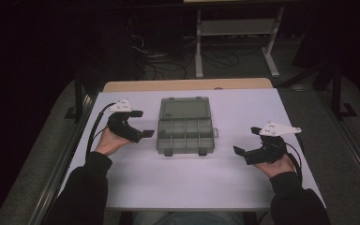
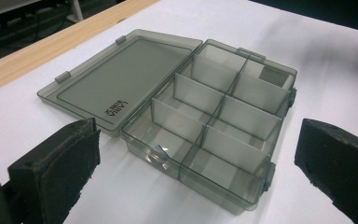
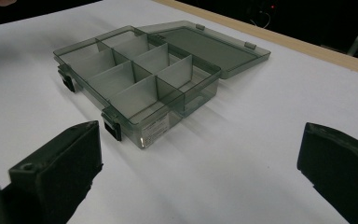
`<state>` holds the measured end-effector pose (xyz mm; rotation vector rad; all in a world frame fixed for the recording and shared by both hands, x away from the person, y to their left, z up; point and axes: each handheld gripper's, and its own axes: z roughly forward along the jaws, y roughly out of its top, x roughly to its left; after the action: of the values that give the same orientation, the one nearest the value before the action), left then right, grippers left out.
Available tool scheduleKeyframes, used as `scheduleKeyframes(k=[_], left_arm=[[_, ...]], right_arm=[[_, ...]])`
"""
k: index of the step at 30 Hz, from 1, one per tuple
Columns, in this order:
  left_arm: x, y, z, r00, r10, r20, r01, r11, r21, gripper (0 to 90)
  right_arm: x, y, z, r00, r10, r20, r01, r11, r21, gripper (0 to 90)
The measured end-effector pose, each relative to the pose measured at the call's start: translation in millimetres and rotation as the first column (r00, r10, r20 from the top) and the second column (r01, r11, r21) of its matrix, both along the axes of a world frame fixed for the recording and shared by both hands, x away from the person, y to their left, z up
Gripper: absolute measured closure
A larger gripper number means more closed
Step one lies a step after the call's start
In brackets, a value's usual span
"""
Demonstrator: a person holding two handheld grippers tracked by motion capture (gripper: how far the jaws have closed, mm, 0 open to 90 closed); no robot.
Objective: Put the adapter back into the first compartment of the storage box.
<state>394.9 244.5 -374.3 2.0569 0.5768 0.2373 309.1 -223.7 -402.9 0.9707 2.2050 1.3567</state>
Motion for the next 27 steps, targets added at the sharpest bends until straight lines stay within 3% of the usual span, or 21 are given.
scheduleKeyframes(k=[14,27], left_arm=[[-16.7,20.9,-2.6,0.999,0.034,0.028,-0.034,0.9993,0.012,0.0],[-32.7,39.5,1.9,0.9963,0.057,0.065,-0.056,0.9984,-0.012,0.0]], right_arm=[[-0.2,0.6,-0.3,1.0,0.001,-0.003,-0.001,1.0,-0.003,0.0],[0.2,1.2,-1.0,1.0,0.002,-0.004,-0.002,1.0,-0.009,0.0]])
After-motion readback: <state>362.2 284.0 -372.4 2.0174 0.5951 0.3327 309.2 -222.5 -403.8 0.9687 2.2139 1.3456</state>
